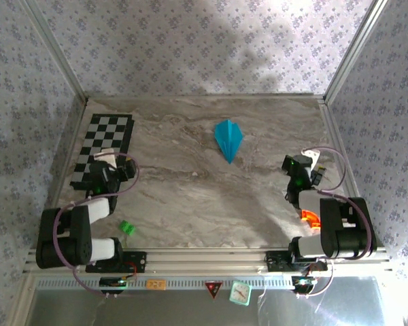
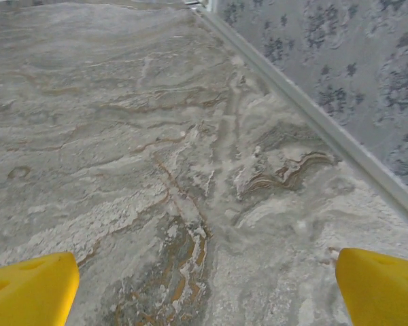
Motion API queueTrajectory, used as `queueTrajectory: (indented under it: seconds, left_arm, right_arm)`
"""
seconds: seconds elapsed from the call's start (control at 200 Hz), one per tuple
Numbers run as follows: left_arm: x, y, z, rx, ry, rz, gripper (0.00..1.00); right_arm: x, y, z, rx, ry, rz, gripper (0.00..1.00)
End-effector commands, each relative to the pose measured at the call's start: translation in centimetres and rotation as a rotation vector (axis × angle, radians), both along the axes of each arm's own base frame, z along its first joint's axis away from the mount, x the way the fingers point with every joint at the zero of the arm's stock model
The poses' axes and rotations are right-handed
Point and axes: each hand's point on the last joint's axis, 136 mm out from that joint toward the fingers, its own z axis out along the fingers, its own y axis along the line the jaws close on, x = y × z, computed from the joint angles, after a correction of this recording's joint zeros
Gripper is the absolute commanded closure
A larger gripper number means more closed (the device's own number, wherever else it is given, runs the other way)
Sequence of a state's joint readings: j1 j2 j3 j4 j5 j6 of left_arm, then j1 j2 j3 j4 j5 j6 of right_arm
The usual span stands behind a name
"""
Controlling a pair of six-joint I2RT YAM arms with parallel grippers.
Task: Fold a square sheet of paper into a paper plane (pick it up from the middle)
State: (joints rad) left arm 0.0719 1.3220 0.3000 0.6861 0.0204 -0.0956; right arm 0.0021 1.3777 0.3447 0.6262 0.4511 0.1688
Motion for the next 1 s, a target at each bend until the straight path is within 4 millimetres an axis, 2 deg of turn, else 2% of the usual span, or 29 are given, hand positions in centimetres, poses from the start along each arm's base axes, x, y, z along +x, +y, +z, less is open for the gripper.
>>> queueTrajectory:
  seconds: [0.0, 0.24, 0.355, 0.535, 0.994]
  left_arm:
    - [2.1, -0.8, 2.6, 0.015, -0.113, -0.075, 0.01]
    - [3.0, -0.8, 1.2, 0.014, -0.090, -0.082, 0.00]
    - [3.4, -0.7, 0.1, 0.014, -0.071, -0.073, 0.00]
    - [4.0, -0.8, -0.4, 0.056, -0.020, -0.045, 0.01]
    - [4.1, -1.0, -0.3, 0.086, -0.020, -0.036, 0.00]
  right_arm:
    - [1.9, 1.3, 2.1, -0.023, -0.143, 0.137, 0.01]
    - [4.0, 4.8, 0.7, -0.097, -0.096, 0.305, 0.01]
    - [3.9, 4.7, 0.4, -0.080, -0.071, 0.302, 0.01]
    - [4.0, 4.3, 0.1, -0.051, -0.059, 0.297, 0.01]
    - [4.0, 4.2, 0.2, -0.051, -0.060, 0.295, 0.01]
